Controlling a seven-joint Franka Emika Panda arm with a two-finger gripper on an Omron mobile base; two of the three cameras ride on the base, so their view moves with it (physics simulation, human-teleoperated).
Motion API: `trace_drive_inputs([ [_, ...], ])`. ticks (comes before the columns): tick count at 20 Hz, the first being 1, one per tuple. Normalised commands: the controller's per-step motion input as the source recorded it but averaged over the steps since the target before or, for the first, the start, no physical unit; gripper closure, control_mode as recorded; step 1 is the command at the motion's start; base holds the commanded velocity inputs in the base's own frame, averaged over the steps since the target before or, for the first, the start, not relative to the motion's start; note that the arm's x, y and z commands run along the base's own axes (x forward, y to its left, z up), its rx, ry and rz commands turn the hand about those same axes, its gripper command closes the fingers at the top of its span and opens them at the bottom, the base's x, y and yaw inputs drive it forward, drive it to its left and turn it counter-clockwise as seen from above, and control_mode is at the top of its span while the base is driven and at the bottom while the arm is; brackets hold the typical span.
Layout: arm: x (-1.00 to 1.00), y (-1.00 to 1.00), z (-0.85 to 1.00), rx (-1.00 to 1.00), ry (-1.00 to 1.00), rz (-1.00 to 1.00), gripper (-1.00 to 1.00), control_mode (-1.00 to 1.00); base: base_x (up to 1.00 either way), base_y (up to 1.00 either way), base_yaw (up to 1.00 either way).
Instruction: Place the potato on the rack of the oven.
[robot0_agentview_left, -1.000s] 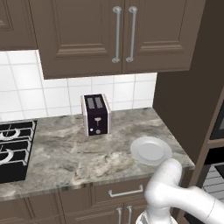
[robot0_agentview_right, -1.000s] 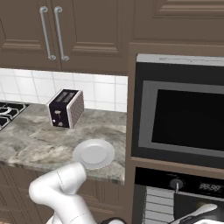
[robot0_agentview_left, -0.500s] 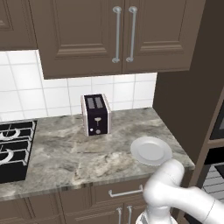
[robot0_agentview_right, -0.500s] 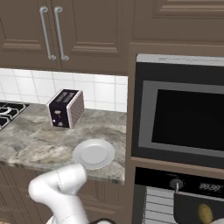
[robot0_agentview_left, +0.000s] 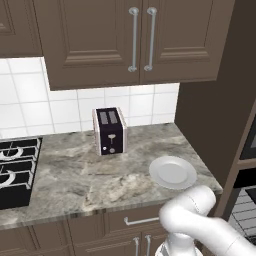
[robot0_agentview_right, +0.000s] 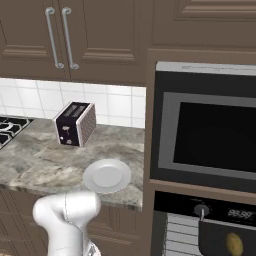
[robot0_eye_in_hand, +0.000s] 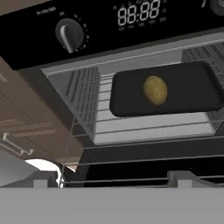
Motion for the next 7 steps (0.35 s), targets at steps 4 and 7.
trace_drive_inputs([
  [4,-0.42,1.00,0.33,-0.24,0.00,0.00,-1.00,-1.00,0.00,0.00,0.00],
  [7,-0.01,1.00,0.01,-0.13,0.07,0.00,-1.00,-1.00,0.00,0.00,0.00],
])
